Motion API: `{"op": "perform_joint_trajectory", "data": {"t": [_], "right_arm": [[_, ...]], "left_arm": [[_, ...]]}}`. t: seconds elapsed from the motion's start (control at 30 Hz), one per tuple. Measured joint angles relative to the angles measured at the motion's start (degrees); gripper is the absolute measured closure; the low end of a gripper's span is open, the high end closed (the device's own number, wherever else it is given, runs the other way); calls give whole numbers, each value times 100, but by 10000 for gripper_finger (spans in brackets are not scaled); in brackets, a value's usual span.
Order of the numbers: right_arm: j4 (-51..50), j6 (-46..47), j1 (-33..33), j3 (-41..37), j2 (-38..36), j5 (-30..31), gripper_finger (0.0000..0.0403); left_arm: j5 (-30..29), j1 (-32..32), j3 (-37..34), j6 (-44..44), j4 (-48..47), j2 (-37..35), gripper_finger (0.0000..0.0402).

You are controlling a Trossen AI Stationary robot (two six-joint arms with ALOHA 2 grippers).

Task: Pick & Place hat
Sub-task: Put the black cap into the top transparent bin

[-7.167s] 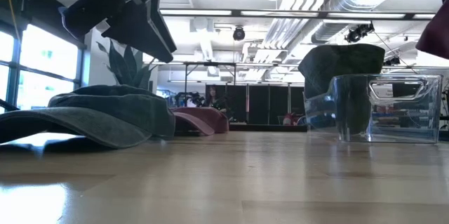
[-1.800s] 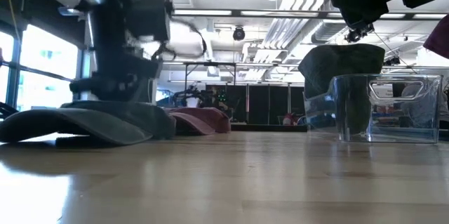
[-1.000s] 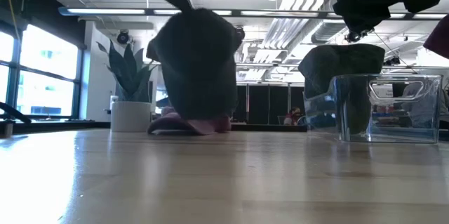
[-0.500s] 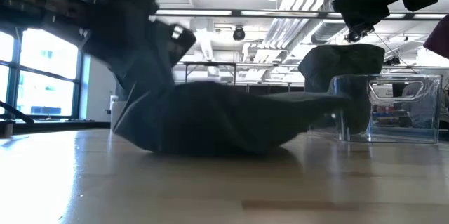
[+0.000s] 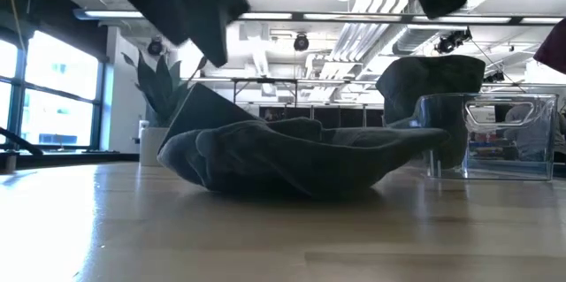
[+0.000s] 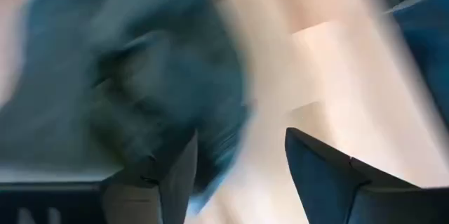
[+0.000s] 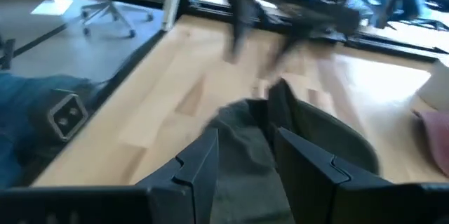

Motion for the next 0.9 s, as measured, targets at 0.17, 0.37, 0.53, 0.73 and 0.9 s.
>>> {"op": "perform_joint_trajectory", "data": {"t": [0.17,0.37,0.53,0.73,0.9], "right_arm": [[-898,76,-1,993,796,-145,265],[-1918,449,-123,2061,1802,-248,265],[-2258,670,-383,2764,2486,-498,268],[-2728,1181,-831,3163,3091,-427,331],[-2978,1211,-1019,3085,3281,-978,396]], "left_arm": [[-1681,-480,-139,-739,-449,0,182],[-2774,-882,-990,-2362,628,0,181],[-3525,-752,-1715,-3413,1630,7,181],[-3590,-461,-1863,-3832,1678,8,181],[-3970,-285,-1863,-3843,1635,8,181]]}}
